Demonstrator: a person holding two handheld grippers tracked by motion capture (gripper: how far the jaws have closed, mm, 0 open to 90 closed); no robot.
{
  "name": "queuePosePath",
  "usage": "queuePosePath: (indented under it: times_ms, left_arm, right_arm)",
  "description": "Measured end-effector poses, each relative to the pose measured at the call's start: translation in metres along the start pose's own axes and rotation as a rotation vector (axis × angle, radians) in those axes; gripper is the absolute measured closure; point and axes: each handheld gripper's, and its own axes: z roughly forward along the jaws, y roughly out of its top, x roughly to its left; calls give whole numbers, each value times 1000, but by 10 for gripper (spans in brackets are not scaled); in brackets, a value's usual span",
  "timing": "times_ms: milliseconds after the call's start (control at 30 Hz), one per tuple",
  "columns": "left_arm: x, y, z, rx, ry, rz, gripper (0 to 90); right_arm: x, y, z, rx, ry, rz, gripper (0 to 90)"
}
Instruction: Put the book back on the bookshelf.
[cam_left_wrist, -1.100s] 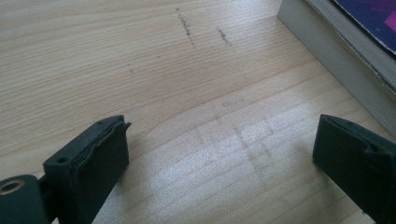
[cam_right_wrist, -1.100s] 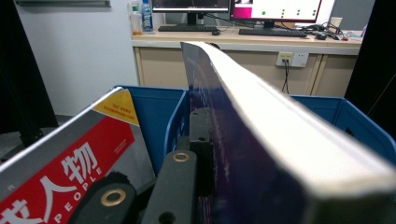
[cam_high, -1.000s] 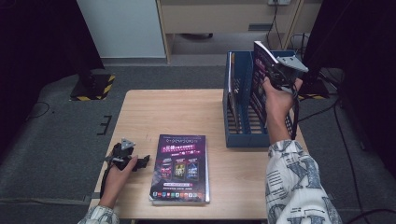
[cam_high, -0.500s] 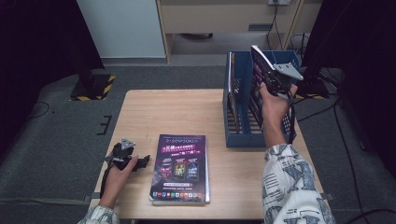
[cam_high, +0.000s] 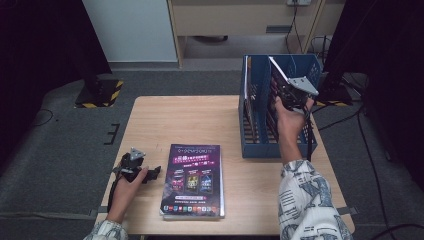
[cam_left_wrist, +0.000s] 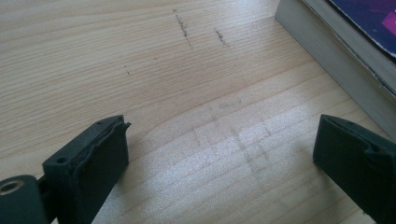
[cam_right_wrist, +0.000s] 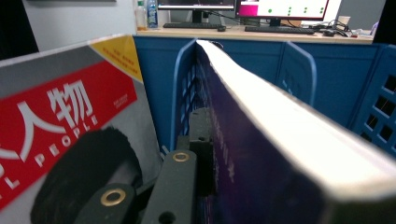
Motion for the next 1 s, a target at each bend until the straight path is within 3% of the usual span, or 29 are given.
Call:
queuePosePath:
  times_ms: [400, 533, 767, 1000]
  left_arm:
    - [0, 0, 0, 0, 1, 1, 26]
    - [0, 0, 0, 2, 1, 1, 25]
    - [0, 0, 0, 0, 0, 0, 25]
    - [0, 0, 0, 0, 0, 0, 25]
  right_arm:
    - [4, -20, -8, 1, 26, 1, 820]
    - [5, -19, -11, 13, 47, -22, 804]
    - [2, -16, -8, 21, 77, -3, 802]
    - [-1, -13, -9, 24, 22, -44, 823]
